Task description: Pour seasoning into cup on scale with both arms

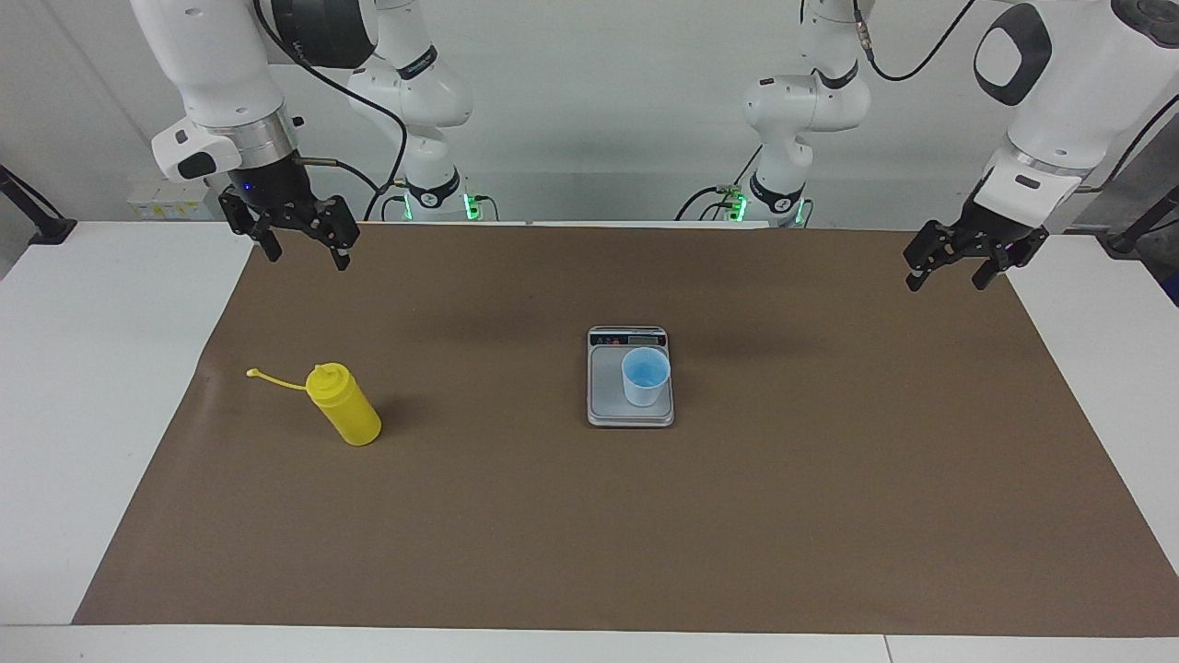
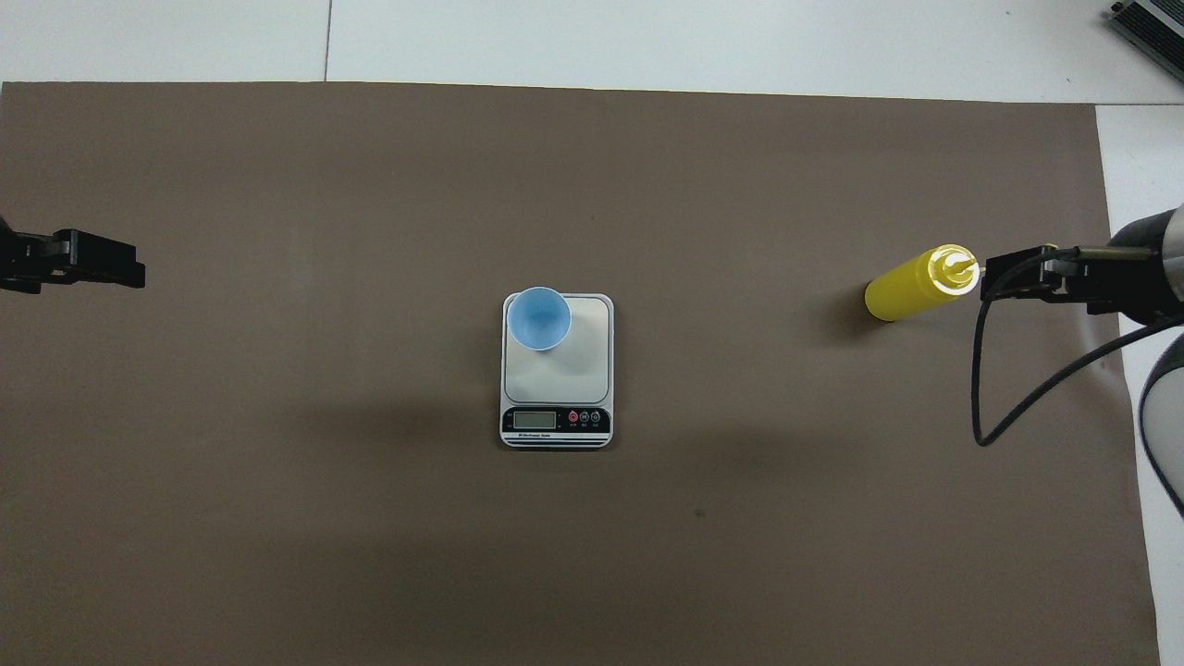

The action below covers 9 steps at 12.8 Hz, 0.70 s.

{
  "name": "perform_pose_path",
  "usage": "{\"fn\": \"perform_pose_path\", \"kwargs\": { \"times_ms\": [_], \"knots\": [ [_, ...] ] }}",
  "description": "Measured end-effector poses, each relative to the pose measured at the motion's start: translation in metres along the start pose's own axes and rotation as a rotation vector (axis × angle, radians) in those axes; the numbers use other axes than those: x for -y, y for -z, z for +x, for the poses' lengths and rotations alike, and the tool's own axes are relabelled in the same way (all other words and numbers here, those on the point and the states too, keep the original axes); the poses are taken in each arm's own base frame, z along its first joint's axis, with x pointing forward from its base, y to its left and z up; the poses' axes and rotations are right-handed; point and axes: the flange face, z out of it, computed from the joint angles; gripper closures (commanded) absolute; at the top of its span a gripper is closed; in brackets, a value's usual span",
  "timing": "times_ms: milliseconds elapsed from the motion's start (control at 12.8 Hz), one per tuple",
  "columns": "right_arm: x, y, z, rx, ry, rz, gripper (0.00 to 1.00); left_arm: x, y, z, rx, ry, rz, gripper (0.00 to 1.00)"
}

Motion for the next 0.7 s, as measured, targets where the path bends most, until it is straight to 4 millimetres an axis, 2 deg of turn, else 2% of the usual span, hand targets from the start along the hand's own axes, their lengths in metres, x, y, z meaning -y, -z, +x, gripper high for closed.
{"fn": "perform_pose_path", "kwargs": {
  "times_ms": [701],
  "knots": [
    [-0.0087,-0.0018,-0.0014,0.028,-0.013,0.000,0.00,0.0000,0.0000,0.0000,0.000,0.000,0.000,0.00]
  ]
}}
